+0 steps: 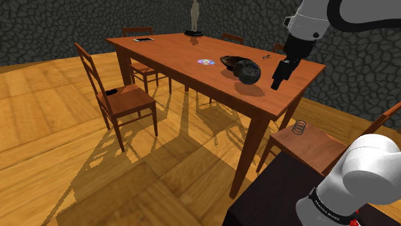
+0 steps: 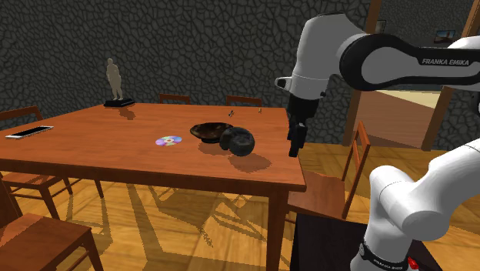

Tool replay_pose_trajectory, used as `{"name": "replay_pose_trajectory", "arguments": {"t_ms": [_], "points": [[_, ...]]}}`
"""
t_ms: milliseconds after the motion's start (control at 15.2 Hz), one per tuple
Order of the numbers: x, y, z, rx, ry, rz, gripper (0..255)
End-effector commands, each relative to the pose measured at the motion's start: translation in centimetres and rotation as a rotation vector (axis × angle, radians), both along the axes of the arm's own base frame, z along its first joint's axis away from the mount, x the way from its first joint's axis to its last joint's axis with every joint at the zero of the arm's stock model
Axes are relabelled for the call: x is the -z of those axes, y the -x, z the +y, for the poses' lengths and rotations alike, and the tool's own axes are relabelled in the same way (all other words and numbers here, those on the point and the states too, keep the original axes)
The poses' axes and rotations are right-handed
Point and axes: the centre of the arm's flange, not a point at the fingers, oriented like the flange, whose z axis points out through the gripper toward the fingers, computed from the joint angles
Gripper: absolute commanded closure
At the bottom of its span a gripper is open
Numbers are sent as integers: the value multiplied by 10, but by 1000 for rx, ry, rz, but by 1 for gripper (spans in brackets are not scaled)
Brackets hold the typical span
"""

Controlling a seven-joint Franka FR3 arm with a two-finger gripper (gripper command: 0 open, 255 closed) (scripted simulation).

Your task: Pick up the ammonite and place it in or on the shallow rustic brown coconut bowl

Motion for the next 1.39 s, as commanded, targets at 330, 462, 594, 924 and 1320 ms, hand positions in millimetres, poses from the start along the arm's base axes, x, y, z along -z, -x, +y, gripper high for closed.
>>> {"name": "replay_pose_trajectory", "arguments": {"t_ms": [330, 462, 594, 924, 1320], "points": [[4, -46, -22, -151, 80, -60, 0], [5, -65, -29, -212, 112, -84, 0], [5, -85, -34, -272, 144, -107, 0], [1, -136, -43, -424, 224, -167, 0], [6, -177, -47, -532, 282, -210, 0]]}}
